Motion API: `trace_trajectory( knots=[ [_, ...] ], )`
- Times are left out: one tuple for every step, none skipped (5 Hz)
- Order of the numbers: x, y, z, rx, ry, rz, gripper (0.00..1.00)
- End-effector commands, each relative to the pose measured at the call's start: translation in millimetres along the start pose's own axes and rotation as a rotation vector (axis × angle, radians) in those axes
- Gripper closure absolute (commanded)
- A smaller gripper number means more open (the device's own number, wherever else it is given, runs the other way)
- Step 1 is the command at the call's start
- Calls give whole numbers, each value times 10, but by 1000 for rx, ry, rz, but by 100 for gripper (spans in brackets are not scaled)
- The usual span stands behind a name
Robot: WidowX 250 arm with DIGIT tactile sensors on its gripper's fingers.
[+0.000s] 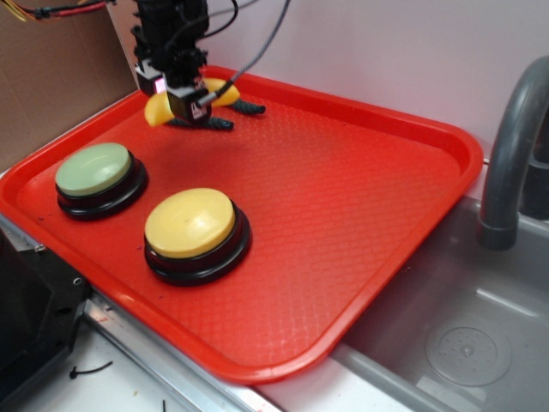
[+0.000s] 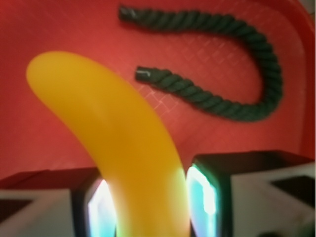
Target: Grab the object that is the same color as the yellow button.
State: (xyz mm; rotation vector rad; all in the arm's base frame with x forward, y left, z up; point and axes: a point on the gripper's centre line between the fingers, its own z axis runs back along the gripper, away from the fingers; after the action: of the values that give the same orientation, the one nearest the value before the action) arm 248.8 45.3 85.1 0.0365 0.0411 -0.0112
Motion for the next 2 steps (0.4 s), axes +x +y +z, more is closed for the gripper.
trace_trajectory(
  knots=[
    [-30, -311, 918, -125, -108, 89, 100],
    [-44, -476, 1205, -161, -153, 48, 100]
  ],
)
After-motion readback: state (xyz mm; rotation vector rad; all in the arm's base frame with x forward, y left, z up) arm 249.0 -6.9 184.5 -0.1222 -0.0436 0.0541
